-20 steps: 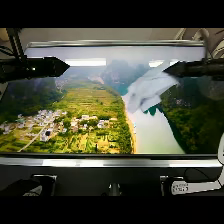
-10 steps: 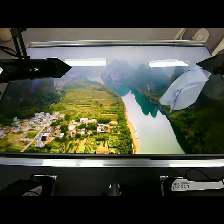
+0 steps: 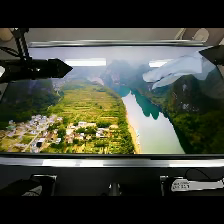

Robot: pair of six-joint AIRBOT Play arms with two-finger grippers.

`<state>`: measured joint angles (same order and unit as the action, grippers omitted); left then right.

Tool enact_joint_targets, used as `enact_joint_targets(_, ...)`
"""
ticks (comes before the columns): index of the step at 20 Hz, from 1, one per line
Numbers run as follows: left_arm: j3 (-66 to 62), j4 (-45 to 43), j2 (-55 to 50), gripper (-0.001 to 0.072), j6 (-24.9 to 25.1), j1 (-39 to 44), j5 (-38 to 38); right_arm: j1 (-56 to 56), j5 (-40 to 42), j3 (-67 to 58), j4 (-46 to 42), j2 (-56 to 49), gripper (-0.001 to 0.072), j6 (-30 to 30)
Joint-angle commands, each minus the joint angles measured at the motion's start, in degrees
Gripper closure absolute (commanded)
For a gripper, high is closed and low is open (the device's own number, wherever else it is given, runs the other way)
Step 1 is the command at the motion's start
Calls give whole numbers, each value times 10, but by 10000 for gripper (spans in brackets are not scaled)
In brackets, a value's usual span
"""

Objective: Fold the shirts.

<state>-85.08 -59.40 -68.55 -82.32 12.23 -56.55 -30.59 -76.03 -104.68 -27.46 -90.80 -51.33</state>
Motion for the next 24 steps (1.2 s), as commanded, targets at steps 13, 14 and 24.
enact_joint_targets(13,0,0,1,684,-4,0,-24,-189,-175,96,-495,-5,689,-74)
enact_joint_targets(14,0,0,1,684,-4,0,-24,-201,-174,132,-507,2,689,-74)
enact_joint_targets(24,0,0,1,684,-4,0,-24,-220,-25,455,-498,103,689,-141)
